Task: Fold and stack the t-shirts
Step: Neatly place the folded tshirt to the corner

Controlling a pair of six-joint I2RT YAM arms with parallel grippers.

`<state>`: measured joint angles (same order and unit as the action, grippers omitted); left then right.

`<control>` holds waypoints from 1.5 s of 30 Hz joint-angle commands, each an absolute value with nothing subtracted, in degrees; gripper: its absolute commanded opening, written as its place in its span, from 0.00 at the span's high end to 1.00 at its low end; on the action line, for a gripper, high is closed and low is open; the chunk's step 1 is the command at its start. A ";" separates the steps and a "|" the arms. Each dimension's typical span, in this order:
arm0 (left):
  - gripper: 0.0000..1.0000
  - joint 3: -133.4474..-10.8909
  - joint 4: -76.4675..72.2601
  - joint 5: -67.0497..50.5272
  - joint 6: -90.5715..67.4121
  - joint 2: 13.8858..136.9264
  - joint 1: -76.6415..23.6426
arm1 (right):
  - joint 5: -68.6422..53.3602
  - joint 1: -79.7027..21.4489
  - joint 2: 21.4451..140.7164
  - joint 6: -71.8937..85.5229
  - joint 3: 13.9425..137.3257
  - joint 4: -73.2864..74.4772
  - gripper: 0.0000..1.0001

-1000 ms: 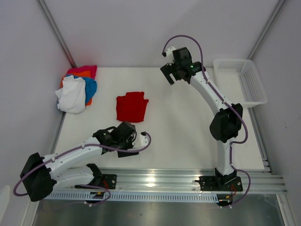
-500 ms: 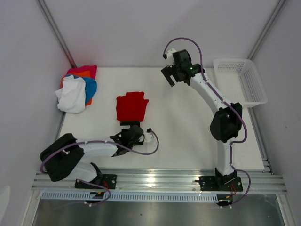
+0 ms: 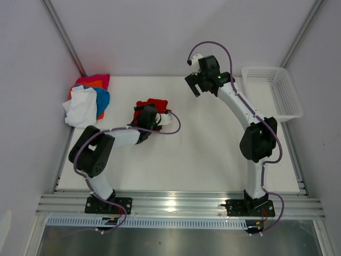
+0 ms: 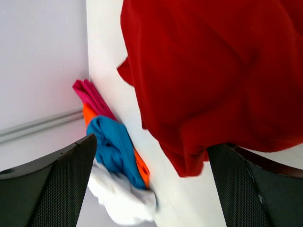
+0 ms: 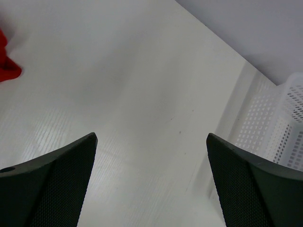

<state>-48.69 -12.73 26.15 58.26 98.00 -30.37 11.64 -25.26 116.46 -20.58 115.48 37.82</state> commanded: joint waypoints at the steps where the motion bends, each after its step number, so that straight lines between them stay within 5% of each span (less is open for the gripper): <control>1: 0.01 -56.33 -12.58 20.48 63.01 104.14 -28.13 | 12.57 -24.35 112.50 -19.95 115.84 36.47 0.01; 14: 0.01 -60.91 -4.32 13.11 63.11 105.67 -25.75 | 10.99 -21.80 110.39 -19.16 113.82 36.39 0.01; 30: 0.01 -40.52 -16.16 4.39 85.34 97.28 -24.88 | 10.99 -21.71 111.62 -18.72 115.66 37.44 0.01; 35: 0.01 -44.71 -27.86 5.80 88.33 103.61 -24.35 | 11.51 -21.71 111.53 -18.81 115.66 37.18 0.01; 45: 0.01 -60.71 -24.26 5.89 87.36 115.92 -24.17 | 12.57 -21.80 111.18 -19.16 115.49 36.83 0.01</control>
